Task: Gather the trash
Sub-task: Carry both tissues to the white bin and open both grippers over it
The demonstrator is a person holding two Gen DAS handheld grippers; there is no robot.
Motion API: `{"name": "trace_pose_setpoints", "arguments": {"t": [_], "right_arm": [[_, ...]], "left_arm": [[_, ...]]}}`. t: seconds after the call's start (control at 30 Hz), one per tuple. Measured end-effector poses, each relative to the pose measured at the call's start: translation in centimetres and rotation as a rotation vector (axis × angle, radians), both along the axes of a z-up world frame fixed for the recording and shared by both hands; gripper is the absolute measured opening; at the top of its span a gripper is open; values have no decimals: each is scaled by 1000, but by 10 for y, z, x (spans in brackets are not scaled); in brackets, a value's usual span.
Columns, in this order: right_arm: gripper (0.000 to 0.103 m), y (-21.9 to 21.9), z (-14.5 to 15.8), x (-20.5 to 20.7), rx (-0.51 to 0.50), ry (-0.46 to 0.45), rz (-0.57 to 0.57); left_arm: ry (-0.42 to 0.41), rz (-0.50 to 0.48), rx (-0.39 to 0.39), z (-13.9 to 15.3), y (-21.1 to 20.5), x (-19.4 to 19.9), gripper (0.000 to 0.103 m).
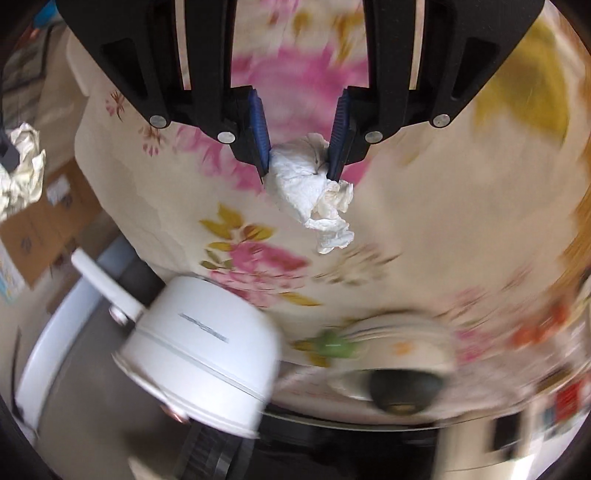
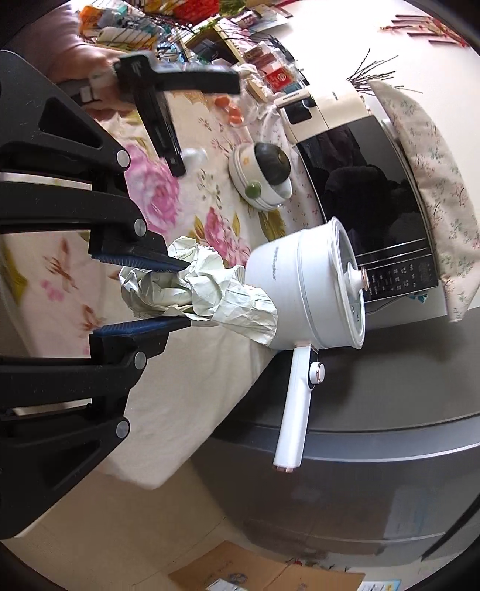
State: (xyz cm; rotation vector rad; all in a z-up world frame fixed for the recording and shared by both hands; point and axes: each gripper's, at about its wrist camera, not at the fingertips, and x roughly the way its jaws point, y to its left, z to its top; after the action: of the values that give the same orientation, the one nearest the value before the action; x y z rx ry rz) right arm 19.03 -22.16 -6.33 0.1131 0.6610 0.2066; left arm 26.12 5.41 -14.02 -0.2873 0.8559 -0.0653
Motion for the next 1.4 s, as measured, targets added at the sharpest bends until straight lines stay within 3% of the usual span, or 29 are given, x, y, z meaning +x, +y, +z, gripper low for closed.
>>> {"name": "trace_pose_setpoints", "arguments": {"t": [0.1,0.17,0.4,0.73,1.0,1.2,1.4], "right_arm": [[23,0,5,-28,-6,-3,-17],[23,-2,9,-46,-3,-14,-31],[23,-11,13,-95,0,-66,-104],[24,-44,2,-139,-111,-72,-228],[27,-80,-19,-154,-125,17,-303],[43,-98,-29,-168,-143,50,-352],[68,-129,-25,-181,-128,29,-481]], "left_arm": [[-8,73,-44,4,14,-37,30],[-48,87,-62,21,15,-57,30],[-207,-29,-125,70,-20,-126,31],[-242,-212,-195,84,-90,-145,31],[-208,-341,-228,75,-144,-150,31],[-173,-459,-217,67,-188,-157,32],[-140,-543,-212,62,-221,-165,32]]}}
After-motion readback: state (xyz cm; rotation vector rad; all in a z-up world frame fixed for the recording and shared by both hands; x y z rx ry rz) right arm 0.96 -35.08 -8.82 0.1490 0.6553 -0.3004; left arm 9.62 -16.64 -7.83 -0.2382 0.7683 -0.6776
